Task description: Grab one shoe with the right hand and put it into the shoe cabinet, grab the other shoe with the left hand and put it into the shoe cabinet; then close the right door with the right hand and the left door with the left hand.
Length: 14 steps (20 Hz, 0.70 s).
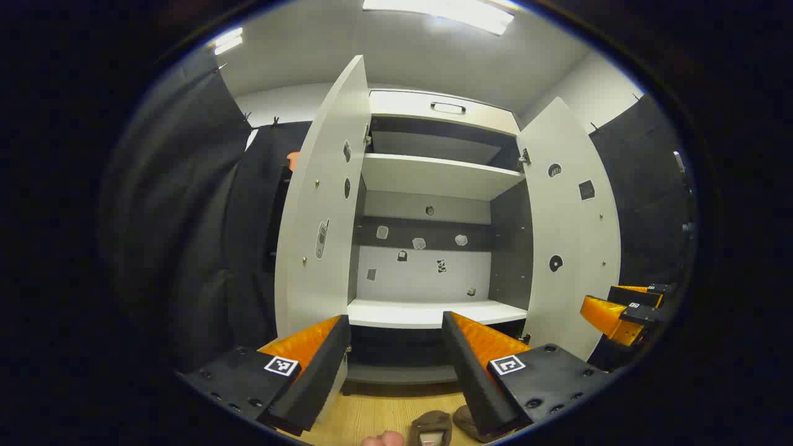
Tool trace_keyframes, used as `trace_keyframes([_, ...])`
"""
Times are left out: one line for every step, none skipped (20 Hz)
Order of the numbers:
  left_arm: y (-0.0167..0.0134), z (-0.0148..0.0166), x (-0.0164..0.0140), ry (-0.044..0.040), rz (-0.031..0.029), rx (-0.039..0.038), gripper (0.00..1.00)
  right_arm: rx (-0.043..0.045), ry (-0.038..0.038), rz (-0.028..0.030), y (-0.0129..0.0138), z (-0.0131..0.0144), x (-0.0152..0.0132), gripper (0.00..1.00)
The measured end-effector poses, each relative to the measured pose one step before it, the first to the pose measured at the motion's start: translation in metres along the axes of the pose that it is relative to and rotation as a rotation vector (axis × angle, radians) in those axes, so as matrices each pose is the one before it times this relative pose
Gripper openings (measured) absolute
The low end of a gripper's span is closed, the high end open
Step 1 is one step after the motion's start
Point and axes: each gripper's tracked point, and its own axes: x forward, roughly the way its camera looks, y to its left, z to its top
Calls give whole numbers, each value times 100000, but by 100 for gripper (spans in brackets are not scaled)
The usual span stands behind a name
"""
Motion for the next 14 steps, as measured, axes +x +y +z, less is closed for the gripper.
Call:
trace_keyframes([51,22,33,-82,183,158,96,-180,-434,-133,-12,158,12,93])
trace_keyframes([10,7,113,-118,-24,66,96,-293,-92,-145,-58,51,107,94])
trace_keyframes([-96,4,-1,-22,-221,-203,96,-330,-71,-159,-4,110,41,93])
trace_keyframes([-67,-52,33,-7,-290,-230,96,-232,-129,-115,-16,40,43,93])
trace_keyframes([-39,1,35,-3,-123,-101,96,-64,-232,-30,-17,94,-32,93])
trace_keyframes([31,-50,26,103,148,8,96,32,57,36,48,21,-38,93])
trace_keyframes([86,18,84,46,77,-147,96,150,87,206,44,47,70,93])
trace_keyframes([0,-35,-46,-127,-8,-157,96,195,-264,128,5,126,16,93])
trace_keyframes([113,120,-71,-276,235,-26,96,45,-282,-155,-17,49,2,93])
trace_keyframes([81,65,12,-383,325,127,96,-79,35,-191,-50,-18,52,93])
trace_keyframes([185,25,6,-9,402,347,96,-55,130,-103,15,-62,23,93])
trace_keyframes([104,-54,48,88,301,88,96,17,294,12,48,-81,59,93])
trace_keyframes([17,19,-14,198,41,-217,96,106,245,160,78,-23,26,93])
trace_keyframes([8,-78,-83,135,-62,-226,96,30,162,237,115,9,-14,93])
